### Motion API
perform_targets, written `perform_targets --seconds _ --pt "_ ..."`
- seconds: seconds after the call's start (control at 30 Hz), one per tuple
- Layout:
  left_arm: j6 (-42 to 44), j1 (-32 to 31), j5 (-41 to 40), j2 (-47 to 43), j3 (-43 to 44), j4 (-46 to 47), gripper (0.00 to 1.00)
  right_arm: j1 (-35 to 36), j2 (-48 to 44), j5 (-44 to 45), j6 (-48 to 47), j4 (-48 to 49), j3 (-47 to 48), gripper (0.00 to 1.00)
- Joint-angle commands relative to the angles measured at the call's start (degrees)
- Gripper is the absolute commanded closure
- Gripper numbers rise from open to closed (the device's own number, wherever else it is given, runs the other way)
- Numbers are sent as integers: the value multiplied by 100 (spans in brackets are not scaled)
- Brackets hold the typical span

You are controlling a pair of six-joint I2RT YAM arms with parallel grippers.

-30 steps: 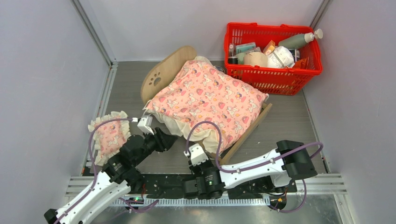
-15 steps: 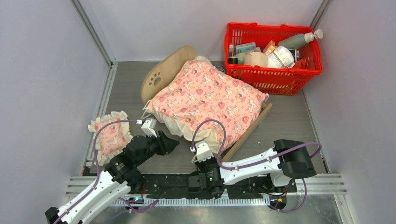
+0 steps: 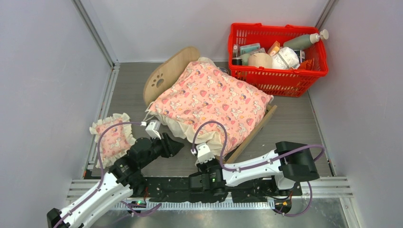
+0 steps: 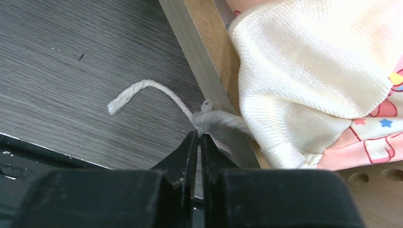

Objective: Set up the pet bed
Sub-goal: Tie the ropes to the bed frame.

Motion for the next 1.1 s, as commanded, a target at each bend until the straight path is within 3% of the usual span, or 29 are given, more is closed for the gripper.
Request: perform_targets --seconds 0.0,0.17,0.5,0.8,1.07 --pt "43 34 264 24 -84 541 57 -54 82 386 -123 32 -1 93" --pt "54 34 465 37 -293 978 57 -50 21 457 -677 359 -100 95" --pt "-109 26 1041 545 -633 2092 58 29 -742 304 -2718 1512 -731 95" --pt "-369 -53 1550 1362 -676 3255 61 -31 -690 371 -2614 696 -334 95" --pt "-451 -395 1410 2027 -692 3823 63 -30 -563 485 -2669 577 -130 95"
